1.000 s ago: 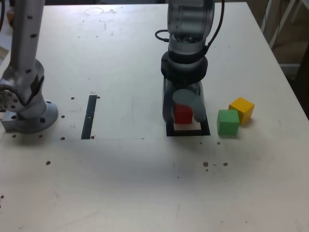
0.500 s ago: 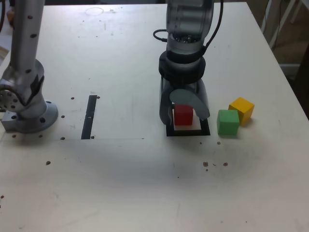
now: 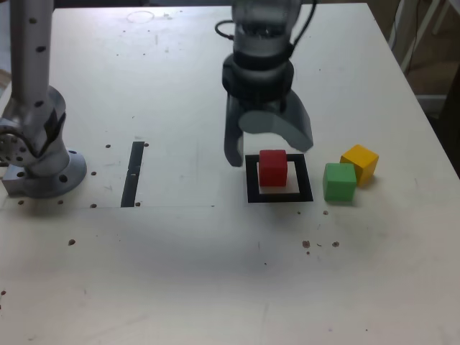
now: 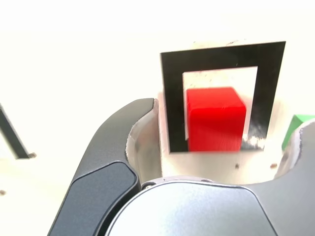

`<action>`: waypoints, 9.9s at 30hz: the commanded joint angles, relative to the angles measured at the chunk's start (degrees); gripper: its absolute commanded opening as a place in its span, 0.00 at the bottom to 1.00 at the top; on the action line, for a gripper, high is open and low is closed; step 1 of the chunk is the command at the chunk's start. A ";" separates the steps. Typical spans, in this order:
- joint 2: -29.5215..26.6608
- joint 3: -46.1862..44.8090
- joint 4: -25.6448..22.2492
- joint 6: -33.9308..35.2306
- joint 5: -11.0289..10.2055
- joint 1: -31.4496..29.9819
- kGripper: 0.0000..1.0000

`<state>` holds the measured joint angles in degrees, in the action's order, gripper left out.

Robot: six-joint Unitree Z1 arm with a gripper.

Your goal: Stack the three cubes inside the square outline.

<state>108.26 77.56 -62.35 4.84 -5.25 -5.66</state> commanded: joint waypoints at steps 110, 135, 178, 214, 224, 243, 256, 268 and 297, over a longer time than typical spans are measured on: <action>28.43 42.67 -14.08 -44.13 -8.58 -0.22 0.58; 25.35 46.94 -18.51 -42.19 -7.55 -0.22 0.29; 6.91 20.24 -18.24 -3.99 2.24 -0.22 0.30; 8.56 13.75 -10.00 -4.56 1.29 1.14 0.43; 8.26 13.61 -10.78 -5.28 1.17 1.15 0.80; 5.55 27.38 -26.40 -8.56 -4.45 -1.95 1.00; 13.64 39.08 -28.39 -8.97 -5.37 -6.91 1.00; 19.24 43.11 -28.38 -8.74 -6.50 -7.70 1.00; 25.74 40.81 -22.31 -13.77 -3.55 -4.24 1.00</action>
<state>133.67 118.53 -85.05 -8.66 -8.86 -10.01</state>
